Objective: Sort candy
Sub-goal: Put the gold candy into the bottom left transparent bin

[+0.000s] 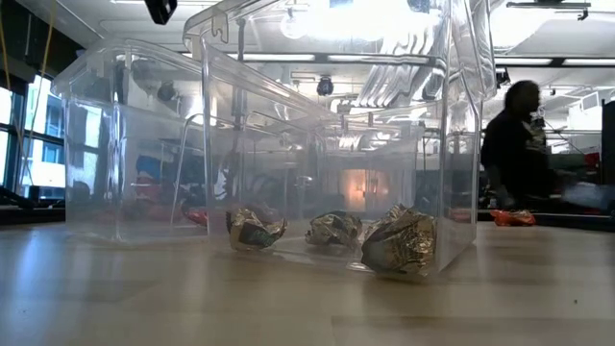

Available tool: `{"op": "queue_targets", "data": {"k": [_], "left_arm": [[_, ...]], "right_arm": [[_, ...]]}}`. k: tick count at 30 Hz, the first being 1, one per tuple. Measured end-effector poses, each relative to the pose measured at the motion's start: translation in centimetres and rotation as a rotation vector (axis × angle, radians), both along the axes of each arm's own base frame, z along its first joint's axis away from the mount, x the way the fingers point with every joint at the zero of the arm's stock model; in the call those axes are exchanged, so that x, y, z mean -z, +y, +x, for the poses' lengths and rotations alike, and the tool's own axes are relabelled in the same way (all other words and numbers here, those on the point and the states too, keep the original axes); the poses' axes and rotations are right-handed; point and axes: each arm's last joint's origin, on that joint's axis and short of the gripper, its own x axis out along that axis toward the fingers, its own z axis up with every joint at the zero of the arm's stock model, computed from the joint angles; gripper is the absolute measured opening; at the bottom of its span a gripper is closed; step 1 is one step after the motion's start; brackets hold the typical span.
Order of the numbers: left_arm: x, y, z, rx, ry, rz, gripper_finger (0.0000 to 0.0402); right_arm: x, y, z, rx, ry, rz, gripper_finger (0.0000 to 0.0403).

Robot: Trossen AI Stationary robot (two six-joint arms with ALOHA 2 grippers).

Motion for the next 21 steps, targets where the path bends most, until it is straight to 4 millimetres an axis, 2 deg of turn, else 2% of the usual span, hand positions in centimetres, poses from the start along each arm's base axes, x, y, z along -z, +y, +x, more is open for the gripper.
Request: {"op": "queue_targets", "data": {"k": [4,6,10,11,13,16,21], "left_arm": [[0.0,-0.2,0.0,0.031,-0.001,0.016,0.0216],[-0.1,-0.4,-0.1,0.046,-0.005,0.033,0.0216],[-0.4,-0.6,-0.6,0.061,-0.038,0.056,0.0216],[-0.8,-0.7,-0.8,0.063,-0.069,0.060,0.0216],[-1.5,-0.7,-1.3,0.065,-0.136,0.070,0.0216],[-2.8,-0.7,-2.4,0.064,-0.254,0.091,0.0216],[-4.1,-0.7,-4.2,0.058,-0.391,0.094,0.0216]], "right_arm": [[0.2,0.0,0.1,0.017,0.016,-0.049,0.0200],[0.1,0.0,0.1,0.026,0.024,-0.083,0.0153],[-0.6,0.4,0.6,-0.031,0.007,-0.124,0.0033],[-1.0,0.6,0.9,-0.052,0.000,-0.125,0.0019],[-1.7,0.9,1.4,-0.096,-0.022,-0.153,0.0019],[-4.2,1.9,2.8,-0.149,-0.063,-0.162,0.0009],[-10.9,3.4,5.5,-0.191,-0.247,-0.186,0.0006]]}}
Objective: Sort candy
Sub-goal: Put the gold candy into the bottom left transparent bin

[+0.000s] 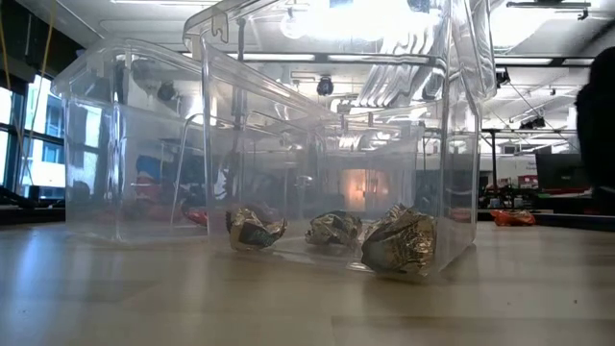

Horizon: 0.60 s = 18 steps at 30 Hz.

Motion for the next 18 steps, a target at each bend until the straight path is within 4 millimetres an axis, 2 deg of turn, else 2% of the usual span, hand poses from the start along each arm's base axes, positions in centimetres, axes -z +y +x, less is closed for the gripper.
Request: {"op": "queue_targets", "data": {"k": [5,8,10,14,18], "left_arm": [[-0.8,0.0,-1.5,0.000,-0.083,-0.002,0.0216],[-0.8,0.0,-1.9,-0.001,-0.090,-0.003,0.0216],[-0.7,0.0,-1.8,-0.002,-0.075,-0.001,0.0216],[-0.1,0.0,-1.7,-0.006,-0.008,0.006,0.0216],[1.4,0.0,-1.4,0.002,0.146,-0.035,0.0216]], "right_arm": [[-7.7,-0.4,2.6,0.092,-0.311,-0.144,0.0004],[-11.3,-1.5,4.7,0.220,-0.583,-0.259,0.0002],[-12.9,-2.3,6.5,0.283,-0.772,-0.300,0.0003],[-14.4,-3.7,10.3,0.334,-1.067,-0.244,0.0002],[-13.5,-4.8,13.2,0.353,-1.185,-0.165,0.0009]]}}
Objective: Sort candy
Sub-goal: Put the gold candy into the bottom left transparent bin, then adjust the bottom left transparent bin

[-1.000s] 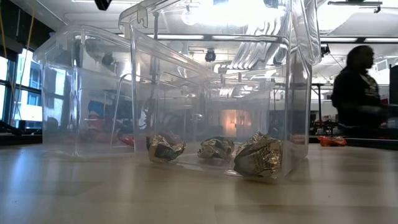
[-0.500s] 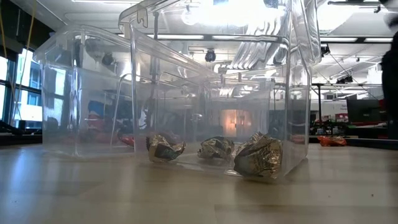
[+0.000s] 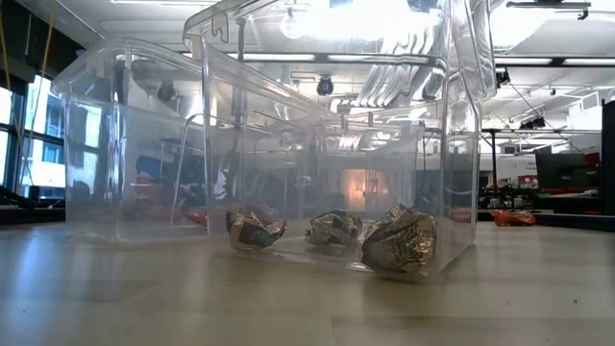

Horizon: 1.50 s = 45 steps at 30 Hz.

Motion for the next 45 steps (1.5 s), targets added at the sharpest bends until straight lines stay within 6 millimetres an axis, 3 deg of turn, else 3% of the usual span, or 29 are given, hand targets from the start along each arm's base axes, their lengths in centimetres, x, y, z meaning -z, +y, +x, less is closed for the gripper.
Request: {"op": "queue_targets", "data": {"k": [6,12,16,20,23,26,30,35,45], "left_arm": [[2.0,0.0,0.0,0.001,0.211,-0.050,0.0216],[3.5,0.0,0.3,-0.006,0.369,-0.030,0.0216],[5.3,0.3,0.5,-0.098,0.570,0.005,0.0216],[7.3,0.9,0.6,-0.338,0.793,0.047,0.0210],[8.8,1.3,0.5,-0.503,0.990,0.087,0.0184],[10.8,1.4,0.5,-0.537,1.214,0.111,0.0123],[13.8,1.0,1.0,-0.441,1.377,0.015,0.0018],[15.5,-0.2,2.0,-0.306,1.386,-0.125,0.0005],[14.7,-3.6,5.9,-0.140,1.071,-0.278,0.0000]], "right_arm": [[1.5,-1.2,1.5,0.022,0.057,0.029,0.0084],[1.6,-1.4,1.6,0.003,0.054,-0.020,0.0183],[1.5,-1.8,1.7,0.024,0.060,0.044,0.0208],[1.5,-1.9,1.7,0.029,0.068,0.088,0.0207],[1.5,-1.8,1.7,0.022,0.067,0.083,0.0198],[1.5,-1.8,1.7,0.017,0.070,0.090,0.0182],[1.5,-1.8,1.6,-0.010,0.085,0.076,0.0155],[1.6,-1.8,1.5,-0.034,0.103,0.052,0.0124],[1.6,-1.9,1.4,-0.080,0.107,0.011,0.0099]]}}
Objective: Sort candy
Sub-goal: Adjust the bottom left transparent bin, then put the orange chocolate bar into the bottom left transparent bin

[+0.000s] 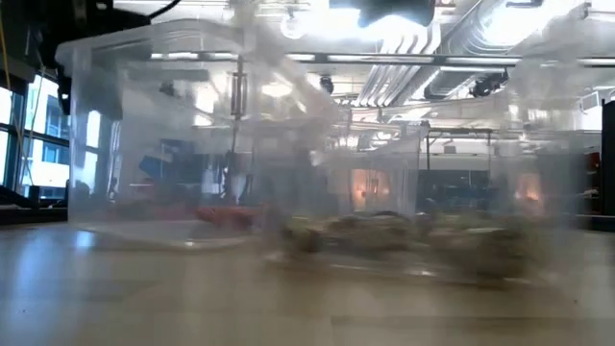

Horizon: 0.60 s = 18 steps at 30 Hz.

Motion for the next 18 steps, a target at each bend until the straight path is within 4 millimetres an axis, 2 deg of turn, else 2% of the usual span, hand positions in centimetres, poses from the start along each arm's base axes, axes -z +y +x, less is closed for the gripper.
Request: {"op": "queue_targets", "data": {"k": [4,7,14,16,18], "left_arm": [[0.1,-1.5,1.3,0.039,-0.059,-0.057,0.0000],[-0.6,-1.7,1.4,0.104,-0.066,-0.016,0.0000],[-5.7,1.6,0.1,0.003,-0.031,0.338,0.0002],[-6.4,2.9,0.0,-0.010,0.019,0.403,0.0013],[-6.1,4.3,0.1,-0.014,0.117,0.447,0.0034]], "right_arm": [[0.0,0.0,0.0,-0.015,-0.003,-0.025,0.0099],[0.0,-0.1,0.0,-0.010,-0.008,-0.048,0.0099],[-0.1,-0.4,0.1,-0.015,-0.012,-0.077,0.0099],[-0.1,-0.7,0.2,-0.016,-0.012,-0.084,0.0099],[-0.1,-1.0,0.3,-0.010,-0.011,-0.086,0.0099]]}}
